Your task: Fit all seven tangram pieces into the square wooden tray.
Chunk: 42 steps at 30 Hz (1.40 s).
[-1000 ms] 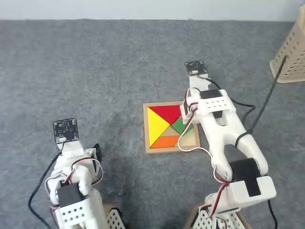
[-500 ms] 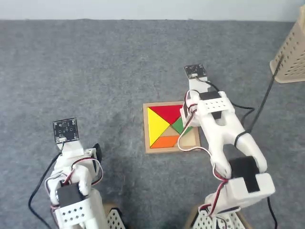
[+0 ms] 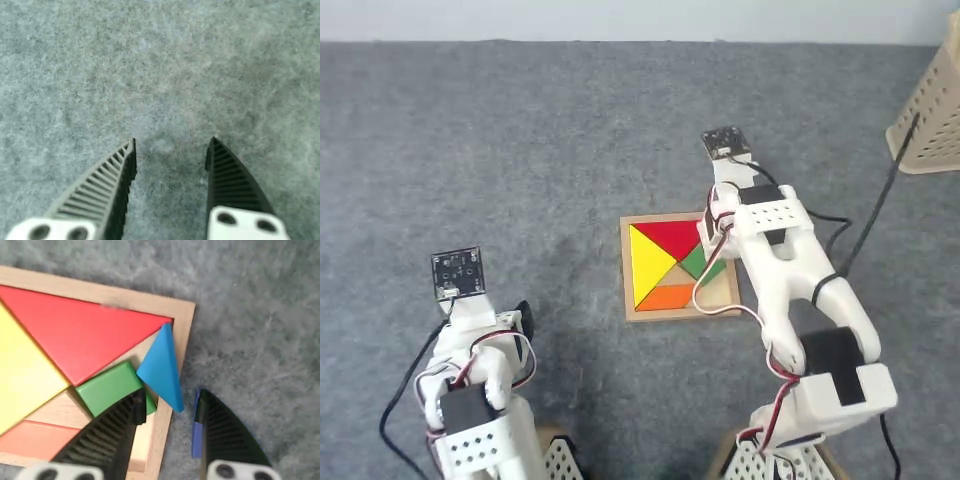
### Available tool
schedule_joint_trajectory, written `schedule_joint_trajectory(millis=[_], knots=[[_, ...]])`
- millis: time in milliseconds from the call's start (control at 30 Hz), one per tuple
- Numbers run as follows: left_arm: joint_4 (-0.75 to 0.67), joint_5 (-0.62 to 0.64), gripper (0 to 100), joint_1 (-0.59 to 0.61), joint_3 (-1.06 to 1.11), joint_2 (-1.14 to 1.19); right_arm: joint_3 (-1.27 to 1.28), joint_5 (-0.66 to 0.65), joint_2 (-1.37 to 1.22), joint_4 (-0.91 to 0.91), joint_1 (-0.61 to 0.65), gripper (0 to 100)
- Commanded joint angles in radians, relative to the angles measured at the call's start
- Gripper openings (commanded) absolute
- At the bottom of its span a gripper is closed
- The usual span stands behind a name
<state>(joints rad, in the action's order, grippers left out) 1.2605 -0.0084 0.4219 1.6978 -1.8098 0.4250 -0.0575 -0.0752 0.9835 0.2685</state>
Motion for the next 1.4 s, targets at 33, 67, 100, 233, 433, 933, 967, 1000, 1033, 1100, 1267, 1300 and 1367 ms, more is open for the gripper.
schedule_joint_trajectory(millis=[33,67,100,233,433,933,967,1000,1033,1100,1267,1300,1367], knots=[[0.005,-0.005,22,-0.003,-0.013,-0.014,-0.061,-0.014,0.085,0.002,-0.018,17.3],[0.005,-0.005,22,-0.003,-0.013,-0.014,-0.063,-0.011,0.085,-0.010,-0.018,17.3],[0.005,-0.005,22,-0.003,-0.013,-0.014,-0.058,-0.008,0.087,-0.025,-0.018,17.2],[0.005,-0.005,22,-0.003,-0.013,-0.014,-0.058,-0.006,0.081,-0.067,-0.019,4.6],[0.005,-0.005,22,-0.003,-0.013,-0.014,-0.057,-0.006,0.076,-0.082,-0.019,3.7],[0.005,-0.005,22,-0.003,-0.013,-0.014,-0.005,-0.008,0.166,0.004,-0.067,3.7],[0.005,-0.005,22,-0.003,-0.013,-0.014,-0.002,-0.012,0.211,0.039,-0.090,3.7],[0.005,-0.005,22,-0.003,-0.013,-0.014,0.006,-0.015,0.251,0.068,-0.116,3.7],[0.005,-0.005,22,-0.003,-0.013,-0.014,0.015,-0.015,0.289,0.091,-0.143,3.9],[0.005,-0.005,22,-0.003,-0.013,-0.014,0.054,-0.044,0.348,0.120,-0.191,4.1],[0.005,-0.005,22,-0.003,-0.013,-0.014,0.181,-0.127,0.371,0.124,-0.243,5.8],[0.005,-0.005,22,-0.003,-0.013,-0.014,0.198,-0.135,0.358,0.124,-0.240,8.1],[0.005,-0.005,22,-0.003,-0.013,-0.014,0.210,-0.135,0.317,0.124,-0.228,13.4]])
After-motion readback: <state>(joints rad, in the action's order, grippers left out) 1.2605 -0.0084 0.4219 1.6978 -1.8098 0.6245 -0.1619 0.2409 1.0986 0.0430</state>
